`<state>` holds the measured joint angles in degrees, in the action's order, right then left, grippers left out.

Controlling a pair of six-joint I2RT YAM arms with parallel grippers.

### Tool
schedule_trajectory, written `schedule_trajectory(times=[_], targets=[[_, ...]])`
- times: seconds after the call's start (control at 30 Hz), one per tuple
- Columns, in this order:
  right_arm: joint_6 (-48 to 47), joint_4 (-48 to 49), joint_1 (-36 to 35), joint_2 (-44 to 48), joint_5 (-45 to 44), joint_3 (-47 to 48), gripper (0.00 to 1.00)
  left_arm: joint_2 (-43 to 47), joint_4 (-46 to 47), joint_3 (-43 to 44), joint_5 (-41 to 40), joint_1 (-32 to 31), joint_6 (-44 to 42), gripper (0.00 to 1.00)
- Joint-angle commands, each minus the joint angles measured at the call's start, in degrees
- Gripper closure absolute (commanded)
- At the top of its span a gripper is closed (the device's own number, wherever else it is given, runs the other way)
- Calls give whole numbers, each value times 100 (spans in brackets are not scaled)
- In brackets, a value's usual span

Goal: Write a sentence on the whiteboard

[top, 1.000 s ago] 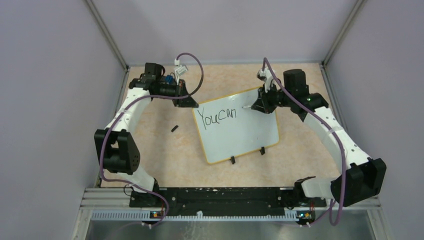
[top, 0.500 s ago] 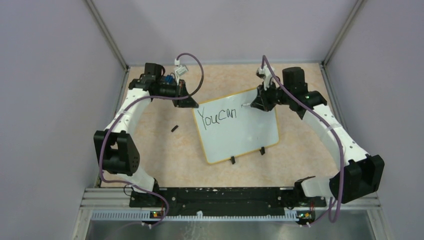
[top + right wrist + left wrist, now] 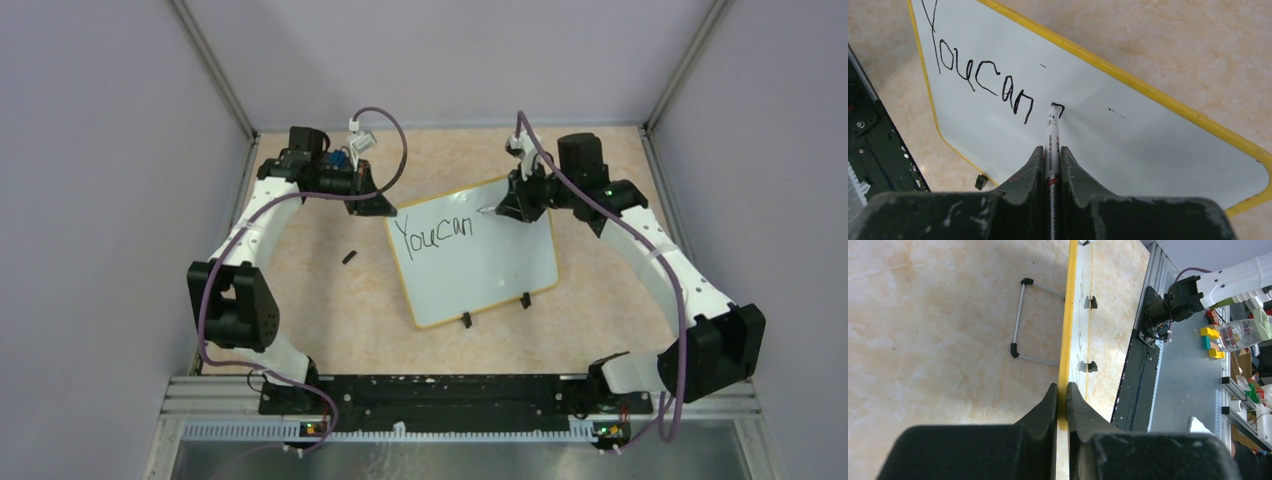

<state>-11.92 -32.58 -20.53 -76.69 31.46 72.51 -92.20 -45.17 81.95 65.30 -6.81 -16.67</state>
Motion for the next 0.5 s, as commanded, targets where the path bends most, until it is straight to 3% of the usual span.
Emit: schedule_trajectory(times=[0.0, 0.47], targets=[[-71, 118, -104, -31, -52, 146, 100, 229, 39, -35, 56, -28, -100, 100], [-257, -8, -103, 245, -224, -293, 100, 212, 60, -49, 31, -31, -78, 100]])
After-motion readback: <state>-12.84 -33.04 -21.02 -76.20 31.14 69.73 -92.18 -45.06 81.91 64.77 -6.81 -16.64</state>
